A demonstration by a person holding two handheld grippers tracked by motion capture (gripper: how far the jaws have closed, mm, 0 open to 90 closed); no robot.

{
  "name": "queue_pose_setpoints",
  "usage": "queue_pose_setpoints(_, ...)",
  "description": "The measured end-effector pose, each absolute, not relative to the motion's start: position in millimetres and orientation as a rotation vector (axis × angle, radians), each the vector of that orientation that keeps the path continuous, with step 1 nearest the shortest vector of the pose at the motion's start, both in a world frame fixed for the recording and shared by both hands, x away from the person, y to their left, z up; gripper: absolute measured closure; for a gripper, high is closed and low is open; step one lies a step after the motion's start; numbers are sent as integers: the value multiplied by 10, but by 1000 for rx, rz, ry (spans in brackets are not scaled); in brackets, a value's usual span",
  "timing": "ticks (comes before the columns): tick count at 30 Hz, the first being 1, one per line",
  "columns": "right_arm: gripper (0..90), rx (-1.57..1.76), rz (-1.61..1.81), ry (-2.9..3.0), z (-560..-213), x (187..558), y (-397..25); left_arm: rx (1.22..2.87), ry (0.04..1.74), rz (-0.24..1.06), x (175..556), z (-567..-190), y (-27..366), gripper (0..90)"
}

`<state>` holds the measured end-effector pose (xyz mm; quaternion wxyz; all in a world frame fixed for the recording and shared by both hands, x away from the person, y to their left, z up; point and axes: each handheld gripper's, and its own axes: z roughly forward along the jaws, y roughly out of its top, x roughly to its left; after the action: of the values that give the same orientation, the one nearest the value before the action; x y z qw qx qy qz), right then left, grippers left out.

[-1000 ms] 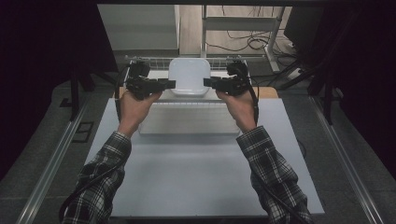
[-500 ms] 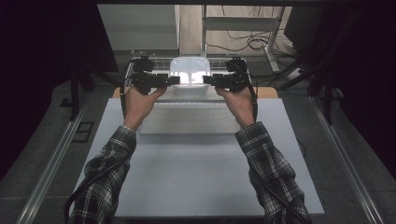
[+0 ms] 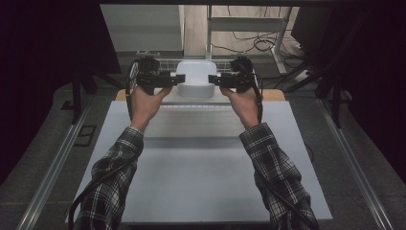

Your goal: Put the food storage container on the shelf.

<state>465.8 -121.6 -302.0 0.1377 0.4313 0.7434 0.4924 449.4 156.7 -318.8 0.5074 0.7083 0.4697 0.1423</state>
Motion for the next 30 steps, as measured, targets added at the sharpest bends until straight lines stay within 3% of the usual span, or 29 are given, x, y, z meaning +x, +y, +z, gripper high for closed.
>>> queue_pose_setpoints(7, 326, 1180, 1453, 2150, -3002, 4619, -1191, 1686, 1068, 311, 4470, -3163, 1612, 192)
queue_pose_setpoints(11, 200, 1125, 1439, 2164, -3009, 4586, -1143, 1739, 1012, 279, 4432, -3172, 1574, 103)
queue_pose_setpoints(17, 60, 1039, 1373, 2196, -3065, 4521, -1079, 1794, 956, 292, 4358, -3212, 1513, 59)
queue_pose_setpoints(30, 20, 978, 1353, 2219, -3168, 4392, -1151, 1799, 871, 269, 4192, -3315, 1538, 48)
